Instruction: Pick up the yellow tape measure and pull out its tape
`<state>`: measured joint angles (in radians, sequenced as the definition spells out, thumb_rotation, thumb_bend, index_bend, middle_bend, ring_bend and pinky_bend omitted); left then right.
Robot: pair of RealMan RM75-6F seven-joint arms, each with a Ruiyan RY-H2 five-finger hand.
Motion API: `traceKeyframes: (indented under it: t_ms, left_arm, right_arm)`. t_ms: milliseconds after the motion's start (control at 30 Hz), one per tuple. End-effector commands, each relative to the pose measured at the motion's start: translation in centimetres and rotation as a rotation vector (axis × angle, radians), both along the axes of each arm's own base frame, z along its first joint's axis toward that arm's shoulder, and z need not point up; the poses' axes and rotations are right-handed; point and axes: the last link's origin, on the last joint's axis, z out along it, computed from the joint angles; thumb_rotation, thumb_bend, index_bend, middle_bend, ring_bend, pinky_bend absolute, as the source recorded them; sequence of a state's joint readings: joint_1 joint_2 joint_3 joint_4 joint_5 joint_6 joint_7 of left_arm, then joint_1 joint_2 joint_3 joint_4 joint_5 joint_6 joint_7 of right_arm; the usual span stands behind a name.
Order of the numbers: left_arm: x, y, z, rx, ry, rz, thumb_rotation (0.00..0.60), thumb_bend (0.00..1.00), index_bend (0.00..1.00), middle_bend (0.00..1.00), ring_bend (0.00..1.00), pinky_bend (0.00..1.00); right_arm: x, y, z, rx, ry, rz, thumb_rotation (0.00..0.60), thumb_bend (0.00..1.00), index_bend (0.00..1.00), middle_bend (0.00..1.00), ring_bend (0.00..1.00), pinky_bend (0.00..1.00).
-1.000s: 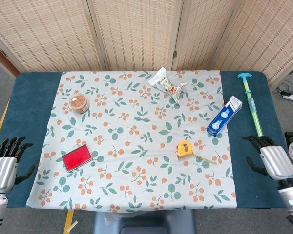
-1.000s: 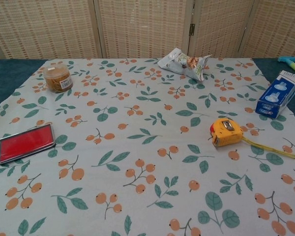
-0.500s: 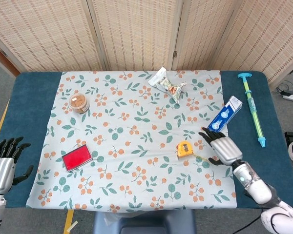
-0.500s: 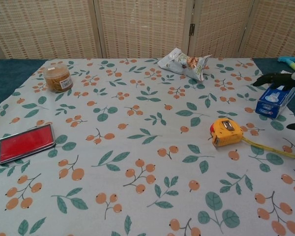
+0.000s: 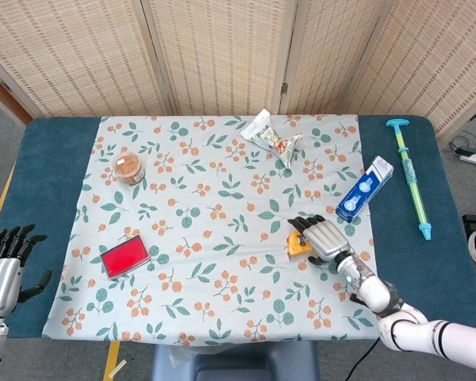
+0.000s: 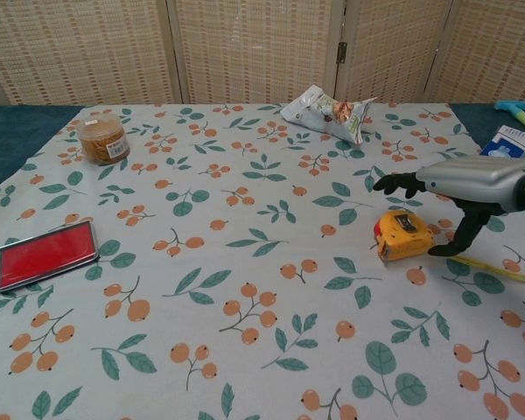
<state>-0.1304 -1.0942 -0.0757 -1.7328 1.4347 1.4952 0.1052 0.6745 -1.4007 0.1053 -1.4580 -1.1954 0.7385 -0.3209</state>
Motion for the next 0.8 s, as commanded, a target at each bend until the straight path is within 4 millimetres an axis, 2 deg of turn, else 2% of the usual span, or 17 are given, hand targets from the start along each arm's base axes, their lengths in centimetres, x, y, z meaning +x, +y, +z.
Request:
traceKeyframes:
  t_ms: [33, 633, 733, 800]
  left_arm:
    - [-0.1, -0.1, 0.0, 0.0, 0.002, 0.005, 0.6, 0.38, 0.27, 0.14, 0.1, 0.0]
    - [-0.9, -0.7, 0.2, 0.006, -0.005, 0.037, 0.6, 0.38, 0.27, 0.14, 0.1, 0.0]
    - [-0.9, -0.8, 0.3, 0.008, -0.005, 0.039, 0.6, 0.38, 0.27, 0.14, 0.1, 0.0]
    - [-0.8, -0.8, 0.3, 0.01, -0.009, 0.038, 0.6, 0.38, 0.27, 0.14, 0.1, 0.0]
  right_arm:
    - [0.0, -0.2, -0.3, 0.002, 0.004, -0.001, 0.6, 0.31, 0.04, 0.16, 0.19, 0.16]
    - [-0.1, -1.4, -2.0, 0.009, 0.002, -0.024, 0.6, 0.31, 0.21, 0.25, 0.24, 0.17]
    - [0.1, -1.5, -2.3, 0.009, -0.003, -0.023, 0.6, 0.31, 0.24, 0.27, 0.26, 0.18]
    - [0.1, -1.5, -2.4, 0.008, -0.011, -0.025, 0.6, 0.35, 0.3, 0.31, 0.28, 0.19]
